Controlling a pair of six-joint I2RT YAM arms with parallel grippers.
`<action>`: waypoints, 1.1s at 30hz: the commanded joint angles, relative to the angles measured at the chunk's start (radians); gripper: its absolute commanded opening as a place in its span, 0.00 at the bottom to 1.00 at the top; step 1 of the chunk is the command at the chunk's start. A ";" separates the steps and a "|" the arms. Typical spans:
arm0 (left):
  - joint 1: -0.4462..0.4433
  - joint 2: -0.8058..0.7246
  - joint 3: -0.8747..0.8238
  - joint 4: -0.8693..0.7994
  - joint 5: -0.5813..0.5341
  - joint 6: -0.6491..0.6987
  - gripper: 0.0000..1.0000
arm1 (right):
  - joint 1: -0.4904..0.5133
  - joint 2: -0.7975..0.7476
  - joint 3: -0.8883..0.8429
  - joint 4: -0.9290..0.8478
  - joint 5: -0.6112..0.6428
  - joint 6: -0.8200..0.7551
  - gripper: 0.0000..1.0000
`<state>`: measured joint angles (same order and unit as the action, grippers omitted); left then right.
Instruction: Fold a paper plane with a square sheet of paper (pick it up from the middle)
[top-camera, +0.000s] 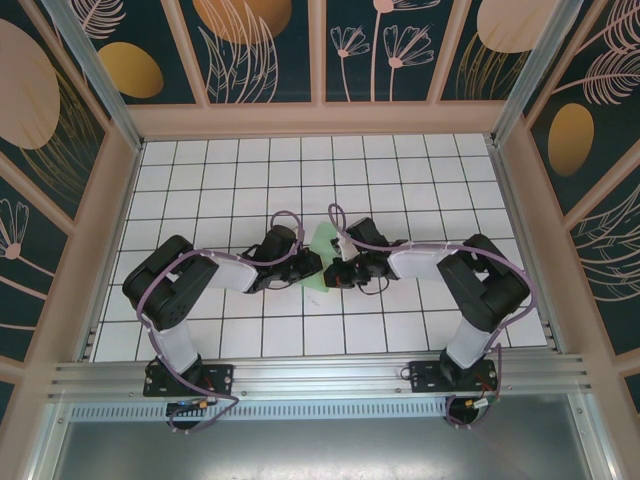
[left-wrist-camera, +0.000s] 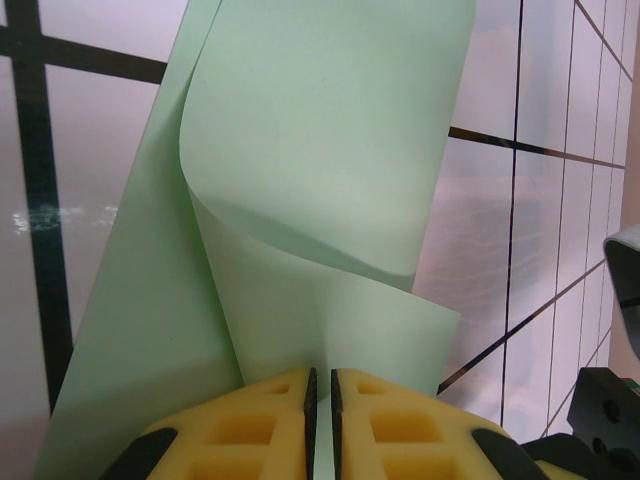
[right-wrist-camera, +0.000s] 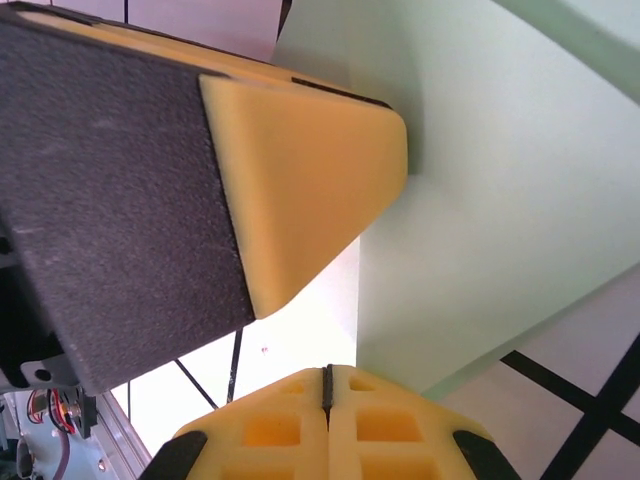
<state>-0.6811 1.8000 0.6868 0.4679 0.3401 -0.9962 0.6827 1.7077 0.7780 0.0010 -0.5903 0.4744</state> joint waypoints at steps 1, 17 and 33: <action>-0.003 0.022 -0.001 -0.039 -0.019 0.023 0.17 | 0.000 0.030 -0.026 0.008 0.022 -0.006 0.03; -0.003 -0.011 -0.002 -0.042 -0.041 0.025 0.18 | -0.003 0.061 -0.016 -0.034 0.054 -0.028 0.00; -0.002 0.039 0.052 0.042 0.019 -0.042 0.19 | -0.006 0.082 -0.010 -0.036 0.064 -0.010 0.00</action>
<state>-0.6811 1.7943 0.7162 0.4919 0.3496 -1.0168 0.6804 1.7439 0.7734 0.0013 -0.5808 0.4595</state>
